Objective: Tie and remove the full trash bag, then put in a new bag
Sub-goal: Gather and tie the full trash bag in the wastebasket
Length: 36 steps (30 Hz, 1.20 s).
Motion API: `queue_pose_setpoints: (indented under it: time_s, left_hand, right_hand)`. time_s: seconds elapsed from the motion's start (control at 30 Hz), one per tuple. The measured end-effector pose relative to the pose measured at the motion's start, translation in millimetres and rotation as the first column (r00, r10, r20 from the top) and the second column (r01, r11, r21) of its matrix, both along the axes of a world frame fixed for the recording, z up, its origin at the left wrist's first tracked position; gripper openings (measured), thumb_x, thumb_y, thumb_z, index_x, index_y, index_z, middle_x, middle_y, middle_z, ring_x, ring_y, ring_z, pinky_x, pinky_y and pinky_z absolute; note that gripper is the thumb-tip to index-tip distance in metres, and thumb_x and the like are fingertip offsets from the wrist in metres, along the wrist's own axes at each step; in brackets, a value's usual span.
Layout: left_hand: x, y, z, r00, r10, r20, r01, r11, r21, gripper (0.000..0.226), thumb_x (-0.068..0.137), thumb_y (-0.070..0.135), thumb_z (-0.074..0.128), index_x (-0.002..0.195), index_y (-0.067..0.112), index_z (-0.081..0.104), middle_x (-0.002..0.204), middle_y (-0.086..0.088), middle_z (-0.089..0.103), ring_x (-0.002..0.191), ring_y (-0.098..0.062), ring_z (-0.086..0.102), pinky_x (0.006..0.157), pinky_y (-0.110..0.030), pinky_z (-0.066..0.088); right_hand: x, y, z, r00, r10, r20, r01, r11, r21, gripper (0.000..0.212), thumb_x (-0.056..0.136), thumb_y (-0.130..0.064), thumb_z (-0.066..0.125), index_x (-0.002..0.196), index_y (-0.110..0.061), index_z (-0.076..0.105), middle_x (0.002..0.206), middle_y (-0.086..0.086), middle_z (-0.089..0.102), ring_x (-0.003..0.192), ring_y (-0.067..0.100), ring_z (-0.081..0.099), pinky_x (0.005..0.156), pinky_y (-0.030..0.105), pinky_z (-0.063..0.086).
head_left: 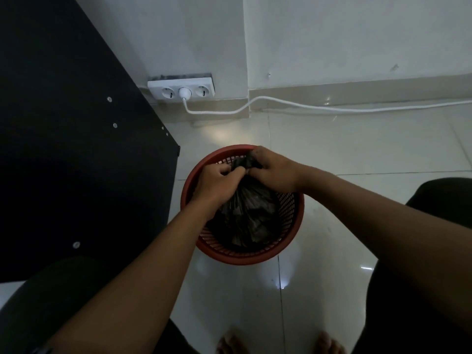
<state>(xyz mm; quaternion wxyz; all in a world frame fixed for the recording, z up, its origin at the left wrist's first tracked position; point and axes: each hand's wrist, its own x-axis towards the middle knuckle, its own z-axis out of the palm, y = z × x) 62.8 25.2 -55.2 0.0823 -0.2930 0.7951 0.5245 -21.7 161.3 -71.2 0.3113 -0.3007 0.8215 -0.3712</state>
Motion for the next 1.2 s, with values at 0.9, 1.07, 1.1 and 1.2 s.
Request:
queue_pose_setpoints:
  time_s: [0.9, 1.07, 1.1, 1.2]
  left_hand:
    - [-7, -16, 3, 0.933, -0.297, -0.204, 0.223, 0.920, -0.321, 0.026, 0.085, 0.008, 0.067, 0.107, 0.014, 0.055, 0.094, 0.001, 0.066, 0.069, -0.006, 0.056, 0.055, -0.006, 0.040]
    - [-9, -8, 7, 0.977, -0.101, -0.188, 0.090, 0.994, -0.069, 0.030, 0.086, 0.003, 0.065, 0.112, 0.012, 0.053, 0.093, -0.001, 0.068, 0.067, -0.003, 0.056, 0.049, -0.003, 0.040]
    - [-10, -7, 6, 0.986, -0.048, -0.159, 0.052, 0.999, 0.018, 0.029, 0.087, 0.004, 0.065, 0.112, 0.013, 0.054, 0.089, 0.001, 0.068, 0.067, -0.003, 0.058, 0.048, -0.005, 0.041]
    - [-12, -11, 4, 0.999, 0.032, -0.039, -0.018, 0.948, 0.318, 0.021, 0.089, 0.003, 0.061, 0.106, 0.016, 0.057, 0.073, 0.004, 0.058, 0.050, -0.001, 0.050, 0.041, -0.014, 0.037]
  right_hand:
    - [9, -6, -7, 0.966, -0.199, -0.167, 0.192, 0.980, -0.057, 0.009, 0.091, -0.018, 0.060, 0.083, -0.020, 0.063, 0.080, -0.001, 0.066, 0.077, 0.017, 0.064, 0.072, 0.036, 0.053]
    - [8, -4, -4, 0.964, -0.180, -0.195, 0.195, 0.979, 0.063, 0.020, 0.093, -0.017, 0.059, 0.111, -0.013, 0.065, 0.106, 0.005, 0.068, 0.098, 0.021, 0.062, 0.089, 0.034, 0.052]
    - [9, -3, -4, 0.955, -0.180, -0.238, 0.202, 0.977, 0.073, 0.022, 0.092, -0.016, 0.059, 0.113, -0.013, 0.064, 0.107, 0.004, 0.067, 0.098, 0.020, 0.061, 0.088, 0.032, 0.050]
    - [12, -4, -3, 0.917, -0.213, -0.338, 0.236, 0.971, 0.029, 0.015, 0.092, -0.016, 0.059, 0.106, -0.016, 0.062, 0.093, -0.003, 0.060, 0.084, 0.013, 0.053, 0.080, 0.028, 0.046]
